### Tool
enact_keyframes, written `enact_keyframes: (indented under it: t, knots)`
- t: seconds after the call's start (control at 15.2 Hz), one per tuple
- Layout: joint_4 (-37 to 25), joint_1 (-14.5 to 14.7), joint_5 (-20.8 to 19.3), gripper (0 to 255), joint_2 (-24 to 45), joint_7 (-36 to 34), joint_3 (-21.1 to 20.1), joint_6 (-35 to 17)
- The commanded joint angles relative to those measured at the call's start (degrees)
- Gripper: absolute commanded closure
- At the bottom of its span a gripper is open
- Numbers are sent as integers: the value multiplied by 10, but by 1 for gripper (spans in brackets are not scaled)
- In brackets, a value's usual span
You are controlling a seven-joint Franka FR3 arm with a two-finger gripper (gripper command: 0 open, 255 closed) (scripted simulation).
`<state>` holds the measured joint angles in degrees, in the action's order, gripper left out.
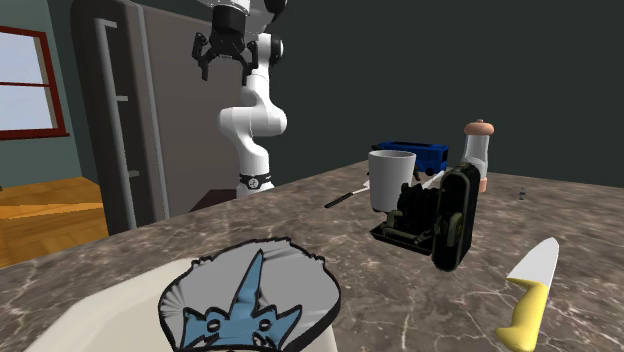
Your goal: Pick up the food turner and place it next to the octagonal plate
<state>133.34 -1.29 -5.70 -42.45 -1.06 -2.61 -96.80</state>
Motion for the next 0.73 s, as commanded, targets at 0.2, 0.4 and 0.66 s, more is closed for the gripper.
enact_keyframes:
  t: [0.2, 0.4, 0.66]
  knots:
    - [40, 2, 26, 0, -15, -69, -36, -18]
    - [71, 5, 55, 0, -22, -140, -74, -38]
    - [101, 11, 95, 0, -15, -234, -128, -70]
